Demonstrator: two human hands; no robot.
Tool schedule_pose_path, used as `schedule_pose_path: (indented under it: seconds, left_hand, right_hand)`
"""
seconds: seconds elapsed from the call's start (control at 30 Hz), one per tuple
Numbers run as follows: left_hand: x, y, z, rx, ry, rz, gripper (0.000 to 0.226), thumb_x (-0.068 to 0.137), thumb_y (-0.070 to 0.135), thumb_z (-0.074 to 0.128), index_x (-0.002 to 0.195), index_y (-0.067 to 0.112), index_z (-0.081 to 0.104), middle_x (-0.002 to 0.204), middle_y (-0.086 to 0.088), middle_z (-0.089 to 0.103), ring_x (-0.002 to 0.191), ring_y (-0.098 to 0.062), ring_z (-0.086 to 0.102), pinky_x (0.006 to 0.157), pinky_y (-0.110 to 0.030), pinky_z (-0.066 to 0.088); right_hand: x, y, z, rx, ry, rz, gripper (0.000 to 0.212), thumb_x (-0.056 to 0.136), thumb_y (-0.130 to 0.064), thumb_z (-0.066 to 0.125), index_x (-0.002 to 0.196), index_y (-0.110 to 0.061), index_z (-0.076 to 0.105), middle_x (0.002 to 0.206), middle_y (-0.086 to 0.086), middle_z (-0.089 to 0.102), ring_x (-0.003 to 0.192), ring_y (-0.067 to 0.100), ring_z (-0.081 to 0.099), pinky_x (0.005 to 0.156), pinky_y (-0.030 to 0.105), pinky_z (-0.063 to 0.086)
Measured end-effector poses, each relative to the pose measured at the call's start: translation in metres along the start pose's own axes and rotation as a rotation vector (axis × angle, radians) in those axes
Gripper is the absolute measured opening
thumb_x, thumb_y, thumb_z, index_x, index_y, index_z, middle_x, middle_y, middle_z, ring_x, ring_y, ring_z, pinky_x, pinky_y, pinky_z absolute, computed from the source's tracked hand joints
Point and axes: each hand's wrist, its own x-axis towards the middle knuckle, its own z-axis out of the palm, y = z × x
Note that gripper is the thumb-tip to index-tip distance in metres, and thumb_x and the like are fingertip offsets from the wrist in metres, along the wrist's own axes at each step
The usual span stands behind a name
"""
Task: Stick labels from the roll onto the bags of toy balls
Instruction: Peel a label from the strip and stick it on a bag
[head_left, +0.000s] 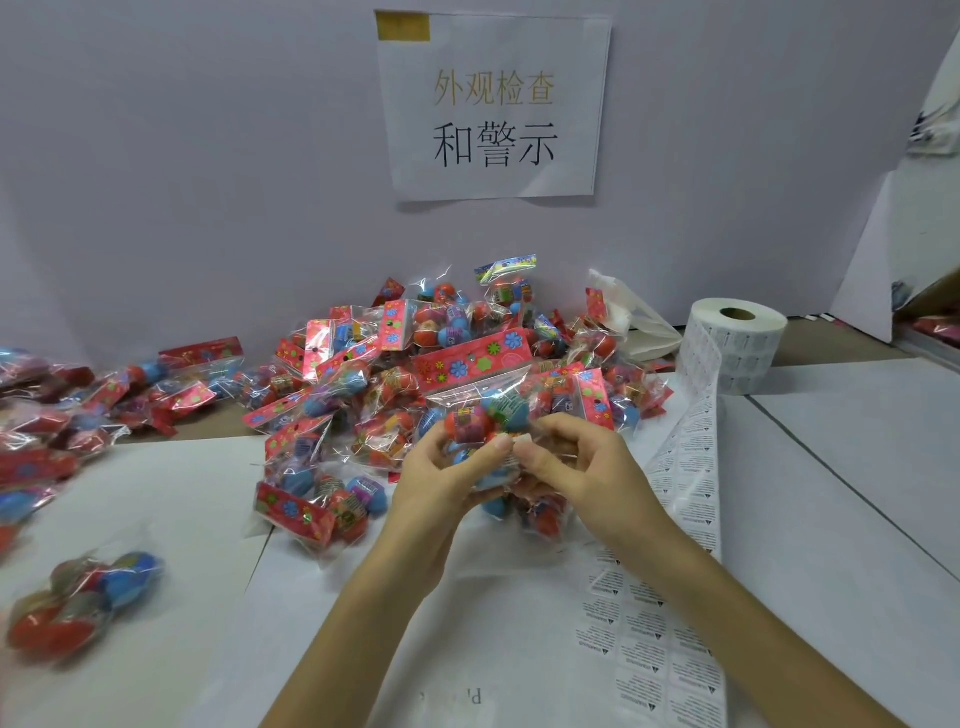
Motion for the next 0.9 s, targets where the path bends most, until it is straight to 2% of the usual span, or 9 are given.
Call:
schedule_pose_path:
  seconds: [0.17,0.27,0.4,0.47,0.57,0.63,0.73,0.8,0.9]
  left_hand:
    - [0.000,0.002,-0.001,-0.009,0.005,-0.033,0.049,0.073,0.031,0.079,0.119,0.016,0.069,0.110,-0.005,0.078,0.097,-0.022,0.076,0.070,-0.022,0.059]
    - [0.001,0.003,-0.001,-0.003,0.022,-0.056,0.049,0.074,0.033,0.078,0.119,0.016,0.070,0.111,-0.005,0.077,0.100,-0.023,0.075,0.076,-0.027,0.058]
    - [0.000,0.004,-0.001,0.008,0.042,-0.074,0.046,0.075,0.034,0.077,0.117,0.017,0.070,0.108,-0.004,0.078,0.099,-0.022,0.075,0.081,-0.031,0.057]
    - [-0.001,0.005,0.000,0.047,0.058,-0.040,0.042,0.077,0.034,0.079,0.115,0.019,0.070,0.105,0.000,0.079,0.095,-0.019,0.076,0.075,-0.026,0.058]
    - [-0.002,0.005,0.002,0.080,0.059,-0.002,0.043,0.075,0.031,0.081,0.115,0.020,0.070,0.102,0.000,0.079,0.091,-0.017,0.077,0.069,-0.021,0.059]
    - [-0.002,0.005,0.002,0.066,0.041,-0.020,0.048,0.072,0.033,0.081,0.117,0.019,0.070,0.104,-0.002,0.079,0.093,-0.019,0.077,0.071,-0.022,0.059]
    - [-0.003,0.006,-0.001,0.011,0.012,-0.036,0.044,0.076,0.029,0.081,0.117,0.018,0.070,0.107,-0.005,0.078,0.095,-0.023,0.076,0.073,-0.024,0.059]
    - [-0.002,0.005,0.000,0.051,0.064,0.030,0.039,0.076,0.021,0.084,0.114,0.019,0.071,0.103,-0.001,0.079,0.094,-0.020,0.076,0.073,-0.024,0.059]
    - [-0.001,-0.001,0.003,0.378,0.206,0.370,0.035,0.076,0.005,0.087,0.102,0.023,0.073,0.092,0.013,0.075,0.088,-0.007,0.070,0.075,-0.017,0.055]
  right_hand:
    - [-0.001,-0.001,0.001,0.037,-0.034,-0.005,0.020,0.085,-0.036,0.071,0.104,-0.030,0.074,0.097,-0.001,0.077,0.089,0.020,0.075,0.075,0.030,0.062]
    - [-0.001,-0.002,0.001,0.063,-0.048,0.012,0.024,0.088,-0.028,0.069,0.111,-0.023,0.071,0.097,0.000,0.077,0.083,0.022,0.076,0.072,0.025,0.060]
    - [0.001,0.001,-0.001,0.038,-0.066,0.058,0.021,0.097,-0.020,0.064,0.118,-0.018,0.069,0.100,0.005,0.076,0.087,0.025,0.075,0.081,0.037,0.062]
    - [0.000,0.001,0.000,0.049,-0.062,0.074,0.020,0.097,-0.025,0.065,0.115,-0.018,0.071,0.098,0.005,0.076,0.086,0.025,0.075,0.080,0.037,0.062]
    - [-0.001,0.001,0.002,0.019,0.017,0.051,0.029,0.085,-0.040,0.071,0.105,-0.020,0.073,0.092,0.005,0.076,0.087,0.025,0.075,0.078,0.039,0.062]
    - [0.000,0.001,0.001,0.017,0.020,0.056,0.028,0.086,-0.038,0.070,0.105,-0.017,0.073,0.092,0.007,0.076,0.088,0.025,0.075,0.079,0.041,0.062]
    - [0.002,-0.001,-0.004,0.080,-0.062,0.111,0.020,0.095,-0.025,0.063,0.109,-0.013,0.070,0.091,0.010,0.077,0.080,0.026,0.075,0.074,0.033,0.062]
    - [0.005,-0.003,-0.006,0.071,-0.075,0.153,0.020,0.100,-0.019,0.059,0.116,-0.012,0.068,0.097,0.011,0.076,0.084,0.027,0.076,0.074,0.030,0.061]
    - [0.009,-0.006,-0.011,0.071,-0.013,0.245,0.024,0.104,-0.024,0.052,0.120,-0.012,0.065,0.104,0.011,0.076,0.086,0.032,0.075,0.069,0.028,0.060]
